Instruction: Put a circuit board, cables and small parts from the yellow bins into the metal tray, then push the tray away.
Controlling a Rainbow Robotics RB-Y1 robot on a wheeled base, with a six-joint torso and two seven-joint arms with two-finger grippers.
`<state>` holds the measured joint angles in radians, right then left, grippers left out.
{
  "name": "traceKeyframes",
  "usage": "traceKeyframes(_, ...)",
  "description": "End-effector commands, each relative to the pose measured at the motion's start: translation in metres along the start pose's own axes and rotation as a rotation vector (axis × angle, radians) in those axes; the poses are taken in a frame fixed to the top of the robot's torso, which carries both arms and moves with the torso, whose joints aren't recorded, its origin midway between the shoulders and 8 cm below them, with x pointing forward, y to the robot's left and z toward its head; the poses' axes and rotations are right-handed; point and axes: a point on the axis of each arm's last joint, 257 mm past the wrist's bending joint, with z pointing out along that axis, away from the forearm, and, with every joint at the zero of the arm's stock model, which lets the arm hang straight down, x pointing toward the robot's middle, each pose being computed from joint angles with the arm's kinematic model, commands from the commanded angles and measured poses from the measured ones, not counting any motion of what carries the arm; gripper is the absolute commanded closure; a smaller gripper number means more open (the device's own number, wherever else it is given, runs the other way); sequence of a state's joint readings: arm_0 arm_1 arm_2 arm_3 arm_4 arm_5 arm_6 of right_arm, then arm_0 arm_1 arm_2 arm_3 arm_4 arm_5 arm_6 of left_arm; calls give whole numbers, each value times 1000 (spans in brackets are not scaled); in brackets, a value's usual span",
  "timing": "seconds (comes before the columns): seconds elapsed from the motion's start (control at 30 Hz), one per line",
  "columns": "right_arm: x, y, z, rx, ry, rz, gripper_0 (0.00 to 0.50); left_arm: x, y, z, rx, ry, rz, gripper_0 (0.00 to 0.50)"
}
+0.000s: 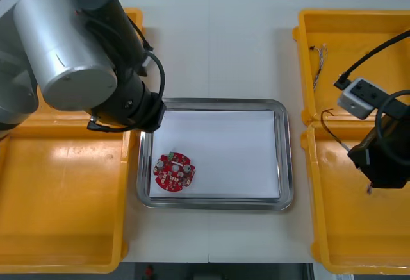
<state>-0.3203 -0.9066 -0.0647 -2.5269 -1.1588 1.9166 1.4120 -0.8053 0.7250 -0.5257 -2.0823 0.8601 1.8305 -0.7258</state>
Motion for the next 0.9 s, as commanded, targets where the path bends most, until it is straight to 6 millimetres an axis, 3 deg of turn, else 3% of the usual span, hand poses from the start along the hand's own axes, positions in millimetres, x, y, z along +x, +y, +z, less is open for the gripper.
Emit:
traceKeyframes(0.03, -19, 22, 1, -3, -1, -199, 500, -33, 33, -25, -43, -60, -49, 0)
traceKeyframes(0.27, -46, 59, 16, -38, -28, -338, 500, -50, 83, -24, -82, -35, -85, 0)
traceKeyframes(0.4, -54, 74, 23, -47, -40, -383, 500, -60, 100, -25, -83, -37, -100, 0)
traceKeyframes(0.6, -69, 108, 45, -80, -48, -455, 500, -93, 135, -27, -93, -84, -120, 0)
traceKeyframes(0.73, -80, 118, 56, -114, -41, -457, 500, -109, 151, -23, -104, -120, -124, 0)
traceKeyframes(0.9, -87, 118, 69, -131, -30, -532, 500, -131, 169, -13, -110, -185, -118, 0)
